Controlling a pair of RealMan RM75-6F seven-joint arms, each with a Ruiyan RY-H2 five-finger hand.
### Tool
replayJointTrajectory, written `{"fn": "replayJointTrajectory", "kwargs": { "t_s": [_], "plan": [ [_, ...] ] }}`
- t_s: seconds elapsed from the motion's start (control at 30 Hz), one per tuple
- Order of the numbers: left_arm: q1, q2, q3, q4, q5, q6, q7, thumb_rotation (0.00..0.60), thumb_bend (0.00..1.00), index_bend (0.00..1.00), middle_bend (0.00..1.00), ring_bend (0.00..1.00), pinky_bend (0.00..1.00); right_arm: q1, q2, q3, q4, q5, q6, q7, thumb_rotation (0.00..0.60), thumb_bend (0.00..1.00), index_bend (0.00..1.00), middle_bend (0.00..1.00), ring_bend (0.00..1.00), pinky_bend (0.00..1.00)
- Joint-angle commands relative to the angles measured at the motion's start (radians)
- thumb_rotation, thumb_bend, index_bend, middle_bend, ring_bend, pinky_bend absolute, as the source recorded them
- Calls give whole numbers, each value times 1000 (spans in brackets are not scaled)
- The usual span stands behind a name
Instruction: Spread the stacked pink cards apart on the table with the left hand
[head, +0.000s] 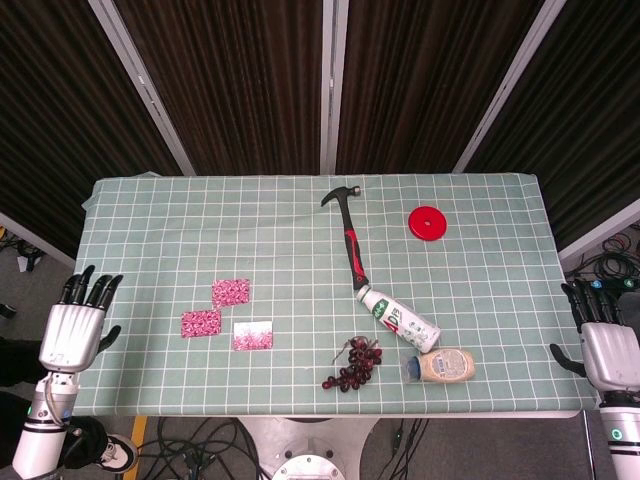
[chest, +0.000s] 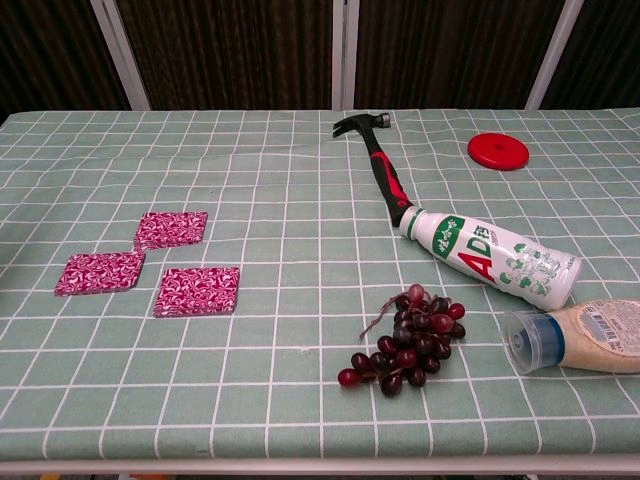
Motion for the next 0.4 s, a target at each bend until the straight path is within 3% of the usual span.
{"fn": "replayJointTrajectory", "kwargs": {
  "t_s": [0.03, 0.4],
  "plan": [
    [8, 9, 11, -7, 1, -30, -80, 600, 146, 165, 207, 71, 194, -1, -2, 0, 1, 4, -4, -1, 600, 162, 0, 0, 0, 0],
    [21, 21, 26, -3, 26, -55, -151, 600, 143, 165, 207, 71, 194, -2, -6, -2, 10, 15, -22, 1, 600, 162, 0, 0, 0, 0]
  ]
}}
